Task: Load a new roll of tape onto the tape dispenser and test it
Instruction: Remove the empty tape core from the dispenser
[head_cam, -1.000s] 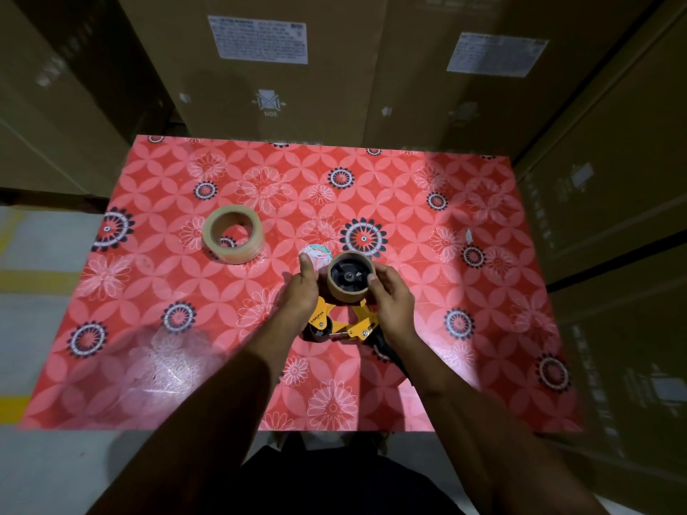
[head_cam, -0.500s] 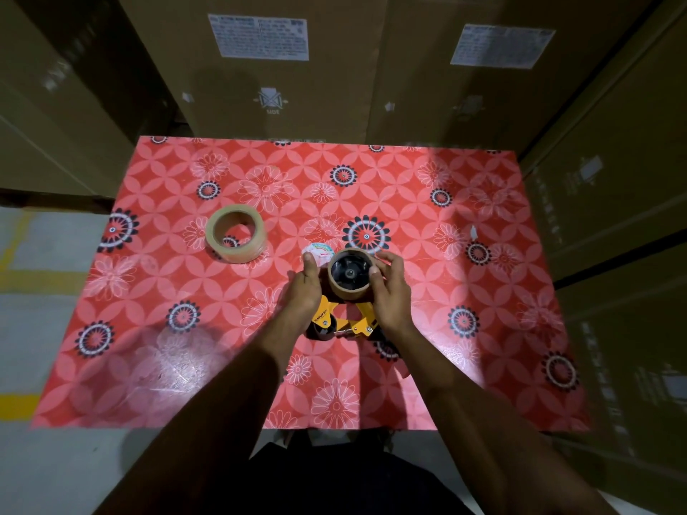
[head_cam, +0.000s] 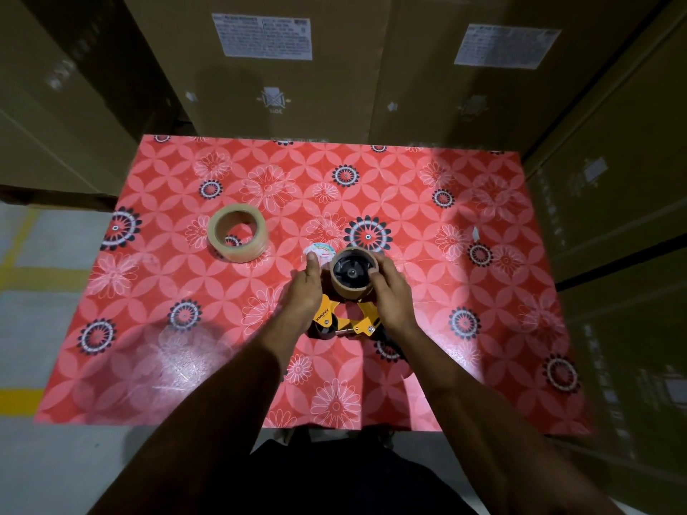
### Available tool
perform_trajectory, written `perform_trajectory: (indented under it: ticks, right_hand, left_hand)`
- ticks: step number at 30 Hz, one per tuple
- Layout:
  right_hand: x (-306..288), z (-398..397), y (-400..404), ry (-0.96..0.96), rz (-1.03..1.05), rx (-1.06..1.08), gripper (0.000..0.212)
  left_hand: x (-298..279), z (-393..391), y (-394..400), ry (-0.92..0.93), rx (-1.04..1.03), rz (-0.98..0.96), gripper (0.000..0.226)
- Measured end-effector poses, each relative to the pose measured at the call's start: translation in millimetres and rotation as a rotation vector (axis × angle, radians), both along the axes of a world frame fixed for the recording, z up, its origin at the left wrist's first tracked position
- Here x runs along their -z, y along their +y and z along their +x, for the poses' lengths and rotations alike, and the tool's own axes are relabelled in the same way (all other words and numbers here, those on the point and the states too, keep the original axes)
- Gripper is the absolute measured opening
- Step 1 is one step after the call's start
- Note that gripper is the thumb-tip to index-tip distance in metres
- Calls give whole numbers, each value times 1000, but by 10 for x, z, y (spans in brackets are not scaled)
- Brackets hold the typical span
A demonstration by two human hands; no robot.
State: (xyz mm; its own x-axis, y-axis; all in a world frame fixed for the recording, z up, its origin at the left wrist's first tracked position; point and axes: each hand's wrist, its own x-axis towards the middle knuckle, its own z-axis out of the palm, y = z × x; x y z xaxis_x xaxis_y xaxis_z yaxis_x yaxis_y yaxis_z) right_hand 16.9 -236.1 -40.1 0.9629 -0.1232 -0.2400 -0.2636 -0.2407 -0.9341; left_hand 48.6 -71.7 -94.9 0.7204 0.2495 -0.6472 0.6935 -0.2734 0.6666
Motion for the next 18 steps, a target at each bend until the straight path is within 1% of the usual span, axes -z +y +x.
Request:
perform_trajectory:
  ticks: [2, 4, 6, 9, 10, 12, 14, 15, 16, 18]
  right_hand:
    - [1, 7, -1, -4, 1, -11, 49]
    - [21, 3, -2, -27, -45, -2, 49]
    - [30, -7, -7, -43, -58, 16, 41]
    - [6, -11, -18, -45, -31, 34, 21]
    - [0, -10, -23, -31, -12, 22, 19]
    - [-28, 6, -22, -12, 15, -7, 27]
    - [-32, 18, -24, -27, -18, -23, 42]
    - [-31, 15, -25, -33, -36, -26, 46]
    - [-35, 11, -25, -36, -43, -20, 47]
    - [-29, -3, -23, -35, -20, 9, 39]
  left_hand:
    - [51, 0, 6, -3, -18, 7, 143]
    - [210, 21, 38, 5, -47, 6, 140]
    - [317, 51, 61, 11, -59, 6, 138]
    - [259, 60, 41, -6, -59, 1, 134]
    - [237, 63, 37, -3, -58, -3, 136]
    - [276, 70, 44, 12, -70, -16, 140]
    - [383, 88, 55, 20, -90, -22, 140]
    - [467, 108, 65, 15, -92, -24, 139]
    - [548, 124, 80, 15, -93, -27, 137]
    - [629, 139, 103, 18, -107, -26, 136]
